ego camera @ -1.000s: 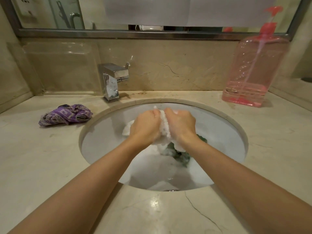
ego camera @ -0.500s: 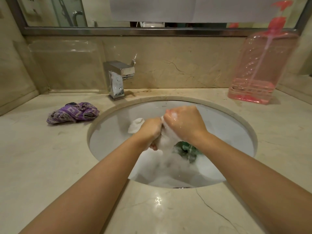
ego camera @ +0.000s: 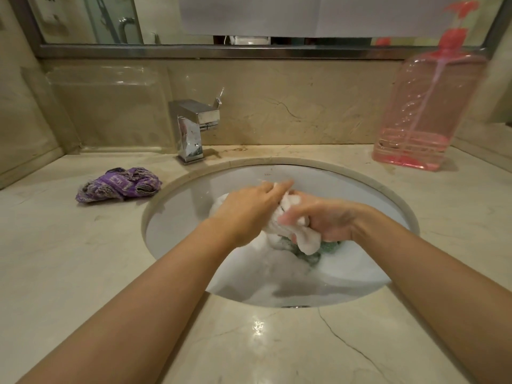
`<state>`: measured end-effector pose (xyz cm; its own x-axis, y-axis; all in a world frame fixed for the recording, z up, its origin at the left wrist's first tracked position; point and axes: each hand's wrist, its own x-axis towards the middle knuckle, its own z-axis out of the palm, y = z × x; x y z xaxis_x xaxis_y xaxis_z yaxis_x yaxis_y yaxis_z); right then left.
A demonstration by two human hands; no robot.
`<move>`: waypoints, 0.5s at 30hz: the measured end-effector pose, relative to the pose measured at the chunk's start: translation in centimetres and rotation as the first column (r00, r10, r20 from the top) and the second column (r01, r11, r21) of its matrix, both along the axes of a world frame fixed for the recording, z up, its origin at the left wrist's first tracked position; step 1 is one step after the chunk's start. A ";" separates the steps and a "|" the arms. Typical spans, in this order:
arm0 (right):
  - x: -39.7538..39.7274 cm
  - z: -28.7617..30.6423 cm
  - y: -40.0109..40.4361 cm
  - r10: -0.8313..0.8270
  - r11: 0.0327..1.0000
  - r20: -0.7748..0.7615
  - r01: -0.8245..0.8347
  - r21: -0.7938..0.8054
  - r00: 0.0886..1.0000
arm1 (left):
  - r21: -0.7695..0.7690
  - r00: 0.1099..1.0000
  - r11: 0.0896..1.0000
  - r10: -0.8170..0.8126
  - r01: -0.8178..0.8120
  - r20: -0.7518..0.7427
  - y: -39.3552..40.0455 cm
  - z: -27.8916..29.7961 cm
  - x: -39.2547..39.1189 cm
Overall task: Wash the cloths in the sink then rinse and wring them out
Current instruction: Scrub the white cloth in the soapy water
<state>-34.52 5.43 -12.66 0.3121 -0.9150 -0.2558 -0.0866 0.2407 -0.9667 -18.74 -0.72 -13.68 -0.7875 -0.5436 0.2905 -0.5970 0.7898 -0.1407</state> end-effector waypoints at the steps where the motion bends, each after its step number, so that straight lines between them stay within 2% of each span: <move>1: 0.4 -0.2 -0.2 -0.010 0.999 -0.185 0.002 -0.042 0.983 | -0.010 0.999 1.000 0.029 -0.029 0.042 0.2 0.0 -0.2; 2: 1.0 -0.5 -0.3 -0.020 0.995 -0.418 -0.023 -0.096 0.908 | -0.015 0.995 0.999 0.051 -0.050 0.091 0.5 -0.1 -0.3; 3: 1.6 -0.9 -0.5 -0.040 0.987 -0.627 -0.067 -0.146 0.778 | -0.010 0.987 0.997 0.081 -0.081 0.138 0.8 -0.4 -0.4; 4: 2.1 -1.3 -0.7 -0.081 0.977 -0.768 -0.101 -0.187 0.635 | 0.006 0.979 0.994 0.109 -0.111 0.171 1.0 -0.6 -0.5; 5: 2.4 -1.7 -0.9 -0.135 0.968 -0.849 -0.115 -0.223 0.511 | 0.030 0.970 0.989 0.136 -0.145 0.199 1.1 -0.7 -0.6; 8: 3.1 -2.5 -1.4 -0.326 0.906 -0.910 -0.189 -0.378 0.255 | 0.159 0.965 0.961 0.198 -0.225 0.170 0.8 -0.8 -0.5; 10: 3.3 -2.6 -1.6 -0.421 0.852 -0.895 -0.275 -0.446 0.145 | 0.235 0.967 0.944 0.200 -0.233 0.155 0.4 -0.6 -0.6; 13: 3.3 -2.3 -1.6 -0.490 0.813 -0.868 -0.316 -0.489 0.083 | 0.357 0.959 0.894 0.219 -0.271 0.178 -0.5 -0.8 -0.6; 15: 3.4 -2.3 -1.5 -0.524 0.790 -0.849 -0.334 -0.514 0.068 | 0.523 0.963 0.809 0.238 -0.267 0.124 -0.8 -0.9 -0.1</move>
